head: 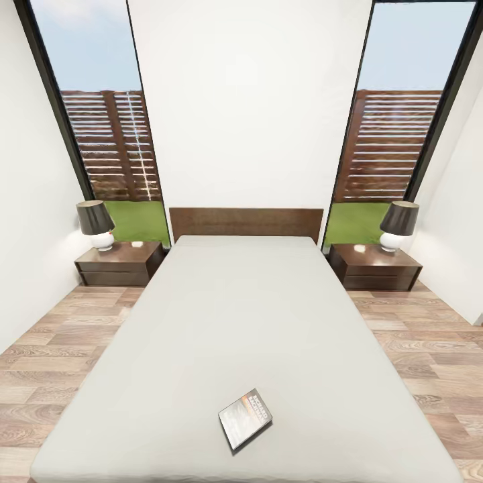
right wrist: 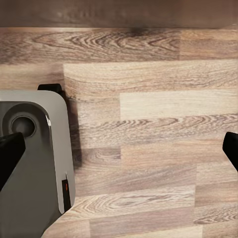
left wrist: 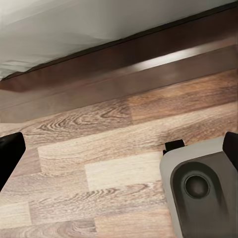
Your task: In the bedroom, move the book from the bed onto either nightstand, and place the two sandals side by side next to the bed.
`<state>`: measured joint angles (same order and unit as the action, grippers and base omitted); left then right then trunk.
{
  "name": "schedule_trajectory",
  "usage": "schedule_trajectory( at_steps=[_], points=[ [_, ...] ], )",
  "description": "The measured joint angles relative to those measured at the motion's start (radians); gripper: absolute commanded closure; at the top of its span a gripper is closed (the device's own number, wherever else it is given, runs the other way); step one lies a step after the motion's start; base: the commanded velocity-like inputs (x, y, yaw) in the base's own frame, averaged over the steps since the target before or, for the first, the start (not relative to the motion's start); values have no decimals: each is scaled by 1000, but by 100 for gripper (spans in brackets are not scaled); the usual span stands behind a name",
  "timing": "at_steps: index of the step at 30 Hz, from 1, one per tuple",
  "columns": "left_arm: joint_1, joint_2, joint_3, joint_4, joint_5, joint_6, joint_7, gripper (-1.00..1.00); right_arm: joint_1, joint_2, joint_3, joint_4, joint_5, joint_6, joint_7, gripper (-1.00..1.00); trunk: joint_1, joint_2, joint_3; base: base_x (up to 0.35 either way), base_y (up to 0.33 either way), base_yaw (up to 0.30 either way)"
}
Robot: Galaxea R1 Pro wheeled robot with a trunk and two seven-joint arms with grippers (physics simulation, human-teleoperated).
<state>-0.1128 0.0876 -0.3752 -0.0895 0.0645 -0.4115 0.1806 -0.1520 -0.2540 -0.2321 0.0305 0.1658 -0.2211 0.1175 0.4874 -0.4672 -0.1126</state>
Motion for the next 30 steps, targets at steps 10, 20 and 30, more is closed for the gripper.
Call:
schedule_trajectory(
  at_steps=[10,20,30],
  points=[
    [-9,3,7,-23,8,5,0,-100,0,1,1,0,1,0,0,-100,0,0,0,0,0,0],
    [-62,15,15,-245,12,186,1,-100,0,4,3,0,1,0,0,-100,0,0,0,0,0,0],
    [-110,34,18,-684,14,551,-2,-100,0,13,4,0,2,0,0,-100,0,0,0,0,0,0]
  ],
)
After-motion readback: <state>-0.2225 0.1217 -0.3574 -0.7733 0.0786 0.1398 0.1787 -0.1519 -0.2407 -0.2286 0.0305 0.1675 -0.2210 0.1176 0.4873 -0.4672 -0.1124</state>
